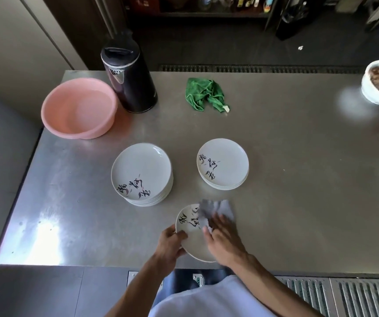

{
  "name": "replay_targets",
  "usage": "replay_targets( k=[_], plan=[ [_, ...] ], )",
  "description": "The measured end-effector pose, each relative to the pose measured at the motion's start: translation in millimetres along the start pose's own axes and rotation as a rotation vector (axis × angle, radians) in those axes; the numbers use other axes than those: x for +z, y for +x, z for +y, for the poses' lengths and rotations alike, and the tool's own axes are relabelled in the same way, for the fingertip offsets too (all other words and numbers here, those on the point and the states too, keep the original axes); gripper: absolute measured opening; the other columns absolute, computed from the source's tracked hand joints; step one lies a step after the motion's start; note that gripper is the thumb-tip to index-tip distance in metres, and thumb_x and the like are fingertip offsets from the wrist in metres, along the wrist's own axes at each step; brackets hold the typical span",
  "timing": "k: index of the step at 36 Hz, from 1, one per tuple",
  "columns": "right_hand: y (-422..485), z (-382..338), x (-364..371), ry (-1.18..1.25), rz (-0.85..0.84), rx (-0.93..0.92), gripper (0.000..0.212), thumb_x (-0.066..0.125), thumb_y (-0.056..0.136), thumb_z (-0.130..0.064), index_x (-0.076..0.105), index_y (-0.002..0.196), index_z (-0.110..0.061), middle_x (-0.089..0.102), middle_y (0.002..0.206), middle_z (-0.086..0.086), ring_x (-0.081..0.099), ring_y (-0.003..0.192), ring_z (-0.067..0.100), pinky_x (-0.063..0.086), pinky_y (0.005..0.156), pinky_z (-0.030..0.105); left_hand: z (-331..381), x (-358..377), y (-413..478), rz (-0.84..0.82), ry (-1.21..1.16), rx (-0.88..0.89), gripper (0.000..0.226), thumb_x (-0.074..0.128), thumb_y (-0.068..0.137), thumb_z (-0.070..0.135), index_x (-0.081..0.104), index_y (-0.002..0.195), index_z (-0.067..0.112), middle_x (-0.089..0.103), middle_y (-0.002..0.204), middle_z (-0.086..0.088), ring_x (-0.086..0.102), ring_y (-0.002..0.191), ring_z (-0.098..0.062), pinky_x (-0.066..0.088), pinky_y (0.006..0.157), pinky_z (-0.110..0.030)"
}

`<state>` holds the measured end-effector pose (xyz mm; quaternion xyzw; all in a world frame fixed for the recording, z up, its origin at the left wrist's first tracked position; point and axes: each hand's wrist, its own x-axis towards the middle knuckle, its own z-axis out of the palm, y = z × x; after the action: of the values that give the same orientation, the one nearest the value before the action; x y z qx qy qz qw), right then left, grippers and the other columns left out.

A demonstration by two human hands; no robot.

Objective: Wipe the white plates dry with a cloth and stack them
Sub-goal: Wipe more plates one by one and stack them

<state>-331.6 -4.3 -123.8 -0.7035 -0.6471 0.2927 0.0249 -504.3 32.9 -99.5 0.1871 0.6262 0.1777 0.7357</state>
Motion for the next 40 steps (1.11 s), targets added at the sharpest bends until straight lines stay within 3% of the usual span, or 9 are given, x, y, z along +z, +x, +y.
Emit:
replay_targets(
  k=[5,9,15,19,21,26,31,37,40],
  plan=[
    [-18.0,-2.1,2.2,0.105,-0.093,-0.218,0.057,0.027,0.107,-0.044,0.031,0.155,-0.014,0.016,0.165,-0.003,0.001,0.151,0.001,-0.012,0.114,0.007,5.6,-0.5,-2.8,-0.047,0.021,0.028,0.033,0.061,0.075,0.012,0.074,0.105,0.008,0.078,0.095,-0.011,0.074,0.081,-0.019,0.058,0.064,-0.030],
    [-17.5,15.3,-5.8,0.058,-0.032,0.012,0.057,0.027,0.108,-0.042,0.031,0.155,-0.010,0.024,0.164,0.005,0.013,0.153,0.013,-0.004,0.121,0.019,7.2,0.2,1.6,-0.008,-0.003,0.023,0.032,0.048,0.091,-0.007,0.070,0.111,0.005,0.076,0.089,-0.009,0.070,0.080,-0.024,0.058,0.060,-0.032],
    [-34.8,19.7,-16.4,0.110,-0.067,-0.250,0.084,0.044,0.092,-0.070,0.044,0.149,-0.008,0.040,0.156,0.000,0.032,0.147,0.011,0.008,0.121,0.017,22.2,2.1,-0.1,-0.078,-0.038,0.060,0.063,0.056,0.068,0.004,0.060,0.131,0.009,0.073,0.109,-0.022,0.071,0.092,-0.035,0.061,0.075,-0.043],
    [-36.7,11.4,-35.5,0.098,0.085,-0.411,0.045,0.082,0.076,-0.026,0.073,0.115,-0.007,0.070,0.124,0.002,0.067,0.111,0.018,0.047,0.102,0.028,24.3,3.0,3.4,-0.043,-0.097,0.035,0.062,0.049,0.089,-0.010,0.048,0.137,0.029,0.065,0.122,-0.021,0.070,0.096,-0.037,0.062,0.077,-0.046],
    [-35.0,6.9,-42.7,0.121,0.102,-0.443,0.039,0.071,0.068,0.000,0.074,0.106,-0.008,0.074,0.107,0.002,0.068,0.095,0.021,0.051,0.091,0.028,24.2,3.0,1.6,-0.026,-0.119,0.034,0.061,0.045,0.095,-0.010,0.047,0.136,0.036,0.066,0.117,-0.017,0.073,0.089,-0.032,0.062,0.068,-0.042],
    [-23.3,5.8,-62.4,0.349,0.226,-0.321,0.029,0.074,0.071,0.004,0.068,0.093,-0.014,0.066,0.086,-0.002,0.059,0.077,0.013,0.046,0.070,0.023,29.0,4.7,-2.8,-0.006,0.090,0.179,0.022,0.045,0.108,0.030,0.065,0.116,0.022,0.068,0.110,-0.017,0.072,0.085,-0.025,0.061,0.067,-0.038],
    [-7.0,9.8,-84.6,0.694,0.318,-0.069,0.021,0.086,0.076,-0.015,0.067,0.086,-0.012,0.069,0.076,-0.004,0.057,0.067,0.006,0.047,0.061,0.028,27.0,-7.4,-1.5,-0.002,0.542,0.504,0.027,0.050,0.103,0.036,0.070,0.110,0.020,0.049,0.116,-0.007,0.053,0.115,-0.020,0.046,0.106,-0.033],
    [1.2,18.8,-84.9,0.801,0.339,0.016,0.029,0.084,0.079,-0.011,0.067,0.090,-0.033,0.074,0.088,-0.019,0.065,0.078,-0.006,0.049,0.071,0.014,29.1,-7.2,-3.5,-0.097,0.591,0.606,0.026,0.061,0.095,0.037,0.059,0.083,0.014,0.052,0.073,0.014,0.048,0.068,-0.001,0.039,0.063,-0.019],
    [2.1,27.2,-72.3,0.734,0.427,0.088,0.048,0.074,0.080,0.006,0.061,0.087,-0.040,0.071,0.085,-0.025,0.060,0.073,-0.012,0.048,0.068,0.011,25.3,-2.5,-5.4,-0.132,0.515,0.567,0.038,0.065,0.095,0.035,0.056,0.080,0.001,0.048,0.073,0.004,0.046,0.069,-0.011,0.037,0.063,-0.027]
  ],
)
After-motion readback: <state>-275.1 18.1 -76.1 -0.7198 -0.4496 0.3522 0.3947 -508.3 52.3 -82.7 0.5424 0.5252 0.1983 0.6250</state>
